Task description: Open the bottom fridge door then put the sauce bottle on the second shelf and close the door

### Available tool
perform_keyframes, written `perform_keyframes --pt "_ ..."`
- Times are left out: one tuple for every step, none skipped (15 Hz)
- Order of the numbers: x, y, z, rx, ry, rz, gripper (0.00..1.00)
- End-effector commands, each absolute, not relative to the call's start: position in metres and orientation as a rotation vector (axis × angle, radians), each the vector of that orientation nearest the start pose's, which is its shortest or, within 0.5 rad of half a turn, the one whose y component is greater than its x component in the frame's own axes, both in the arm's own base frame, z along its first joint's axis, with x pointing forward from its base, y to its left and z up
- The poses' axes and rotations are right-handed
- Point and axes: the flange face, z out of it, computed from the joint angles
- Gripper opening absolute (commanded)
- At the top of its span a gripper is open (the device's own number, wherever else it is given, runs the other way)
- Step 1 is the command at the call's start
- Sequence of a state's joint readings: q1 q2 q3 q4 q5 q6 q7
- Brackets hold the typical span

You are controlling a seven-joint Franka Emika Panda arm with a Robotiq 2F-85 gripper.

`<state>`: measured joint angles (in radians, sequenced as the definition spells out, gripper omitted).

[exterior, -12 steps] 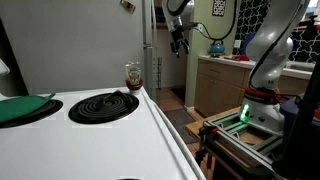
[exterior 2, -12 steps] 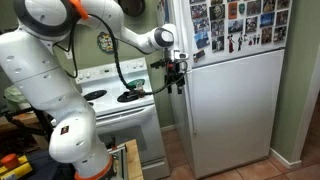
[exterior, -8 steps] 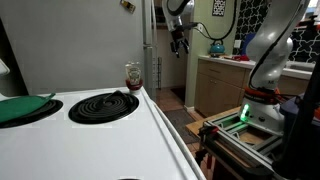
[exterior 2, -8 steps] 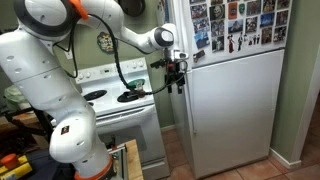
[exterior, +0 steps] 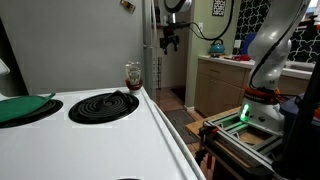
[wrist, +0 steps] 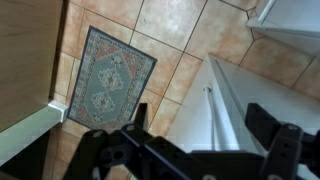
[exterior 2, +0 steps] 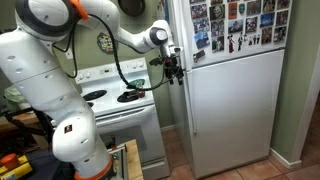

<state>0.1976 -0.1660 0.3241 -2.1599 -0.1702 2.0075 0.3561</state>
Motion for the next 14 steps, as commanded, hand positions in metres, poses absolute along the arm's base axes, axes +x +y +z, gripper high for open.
perform_keyframes --pt "0.439 0.261 0.461 -3.281 -0.252 -0.406 1.00" --pt "0.440 0.263 0.459 -3.277 -0.233 -0.469 1.00" --pt "0.441 0.264 0.457 -3.276 -0.220 -0.515 1.00" --pt "0.442 0.266 0.455 -3.276 -0.207 -0.555 1.00" --pt "0.443 0.267 0.452 -3.279 -0.200 -0.587 1.00" --pt "0.444 0.267 0.449 -3.287 -0.189 -0.618 1.00" --pt "0.445 0.267 0.447 -3.291 -0.177 -0.645 1.00" --pt "0.447 0.267 0.445 -3.293 -0.165 -0.675 1.00" --pt "0.448 0.267 0.443 -3.292 -0.152 -0.698 1.00" --pt "0.450 0.268 0.442 -3.285 -0.144 -0.725 1.00" --pt "0.451 0.269 0.440 -3.281 -0.138 -0.745 1.00" --pt "0.452 0.271 0.439 -3.273 -0.136 -0.767 1.00" --pt "0.453 0.272 0.438 -3.266 -0.132 -0.788 1.00" --pt "0.455 0.273 0.436 -3.254 -0.138 -0.812 1.00"
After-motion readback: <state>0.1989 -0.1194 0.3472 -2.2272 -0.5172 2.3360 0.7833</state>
